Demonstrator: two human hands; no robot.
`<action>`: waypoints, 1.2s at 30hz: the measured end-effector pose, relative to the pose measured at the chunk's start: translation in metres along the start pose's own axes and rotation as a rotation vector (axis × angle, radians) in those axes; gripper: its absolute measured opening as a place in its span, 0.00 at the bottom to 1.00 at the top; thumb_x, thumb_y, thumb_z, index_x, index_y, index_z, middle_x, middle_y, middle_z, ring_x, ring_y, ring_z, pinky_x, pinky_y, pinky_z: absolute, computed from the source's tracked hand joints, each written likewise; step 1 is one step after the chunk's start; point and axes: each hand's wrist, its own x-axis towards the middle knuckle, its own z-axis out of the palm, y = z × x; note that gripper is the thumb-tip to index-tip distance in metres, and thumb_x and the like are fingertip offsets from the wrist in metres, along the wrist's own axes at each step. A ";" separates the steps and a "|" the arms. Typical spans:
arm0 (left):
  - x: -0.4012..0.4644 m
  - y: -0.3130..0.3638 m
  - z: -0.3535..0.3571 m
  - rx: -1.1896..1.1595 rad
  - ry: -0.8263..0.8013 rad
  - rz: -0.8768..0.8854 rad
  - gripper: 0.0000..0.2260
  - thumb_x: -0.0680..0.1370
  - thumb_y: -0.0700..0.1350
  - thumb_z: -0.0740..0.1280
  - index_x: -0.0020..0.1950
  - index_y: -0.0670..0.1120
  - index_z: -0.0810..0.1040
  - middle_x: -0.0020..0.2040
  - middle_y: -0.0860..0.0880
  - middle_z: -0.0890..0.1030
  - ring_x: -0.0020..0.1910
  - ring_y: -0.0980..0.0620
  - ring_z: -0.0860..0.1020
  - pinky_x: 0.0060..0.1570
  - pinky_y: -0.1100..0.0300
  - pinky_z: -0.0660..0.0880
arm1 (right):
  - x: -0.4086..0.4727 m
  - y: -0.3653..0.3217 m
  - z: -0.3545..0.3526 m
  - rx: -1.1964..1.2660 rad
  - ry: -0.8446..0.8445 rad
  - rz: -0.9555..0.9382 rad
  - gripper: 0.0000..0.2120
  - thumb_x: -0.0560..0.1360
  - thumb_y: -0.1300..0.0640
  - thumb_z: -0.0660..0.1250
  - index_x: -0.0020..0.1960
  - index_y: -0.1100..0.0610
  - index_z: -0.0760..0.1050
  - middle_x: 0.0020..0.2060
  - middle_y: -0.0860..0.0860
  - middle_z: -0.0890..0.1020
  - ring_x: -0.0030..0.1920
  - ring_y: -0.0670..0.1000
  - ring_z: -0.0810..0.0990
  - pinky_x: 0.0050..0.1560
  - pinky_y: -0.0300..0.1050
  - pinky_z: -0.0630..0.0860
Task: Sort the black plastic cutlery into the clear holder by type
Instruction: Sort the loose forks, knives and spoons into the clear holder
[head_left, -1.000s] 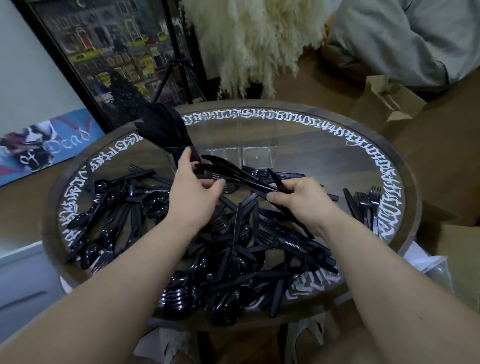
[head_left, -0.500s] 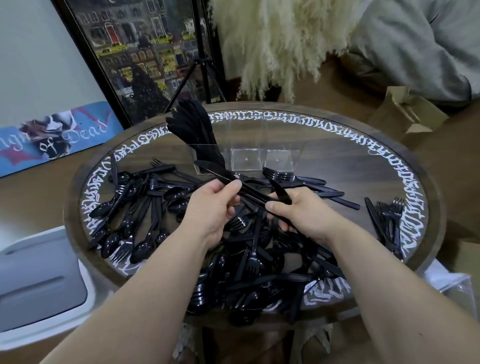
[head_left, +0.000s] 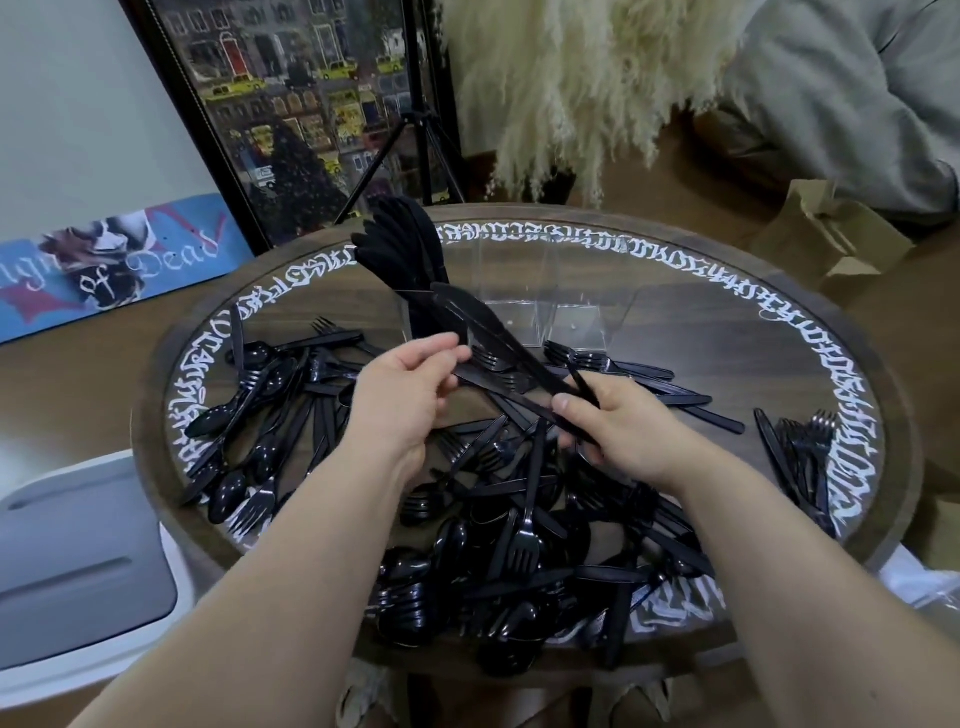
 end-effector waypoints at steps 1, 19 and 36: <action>0.002 0.001 -0.002 0.002 0.024 0.009 0.09 0.78 0.37 0.66 0.47 0.50 0.81 0.43 0.54 0.85 0.33 0.60 0.73 0.27 0.70 0.68 | -0.001 -0.001 -0.001 0.032 0.003 0.011 0.08 0.81 0.57 0.60 0.43 0.57 0.71 0.31 0.50 0.78 0.26 0.49 0.69 0.22 0.35 0.65; 0.002 -0.004 0.004 -0.071 -0.075 -0.093 0.07 0.79 0.46 0.66 0.41 0.48 0.75 0.43 0.50 0.81 0.35 0.58 0.74 0.26 0.67 0.64 | -0.005 -0.015 0.005 -0.035 -0.099 0.026 0.16 0.81 0.52 0.58 0.36 0.56 0.71 0.27 0.51 0.77 0.26 0.46 0.70 0.36 0.44 0.69; -0.004 0.004 0.004 -0.203 -0.177 -0.044 0.08 0.82 0.40 0.59 0.49 0.42 0.77 0.40 0.46 0.84 0.37 0.52 0.83 0.33 0.58 0.79 | -0.007 -0.016 0.004 0.095 0.000 0.040 0.14 0.80 0.54 0.62 0.42 0.61 0.80 0.30 0.44 0.81 0.25 0.38 0.72 0.31 0.31 0.66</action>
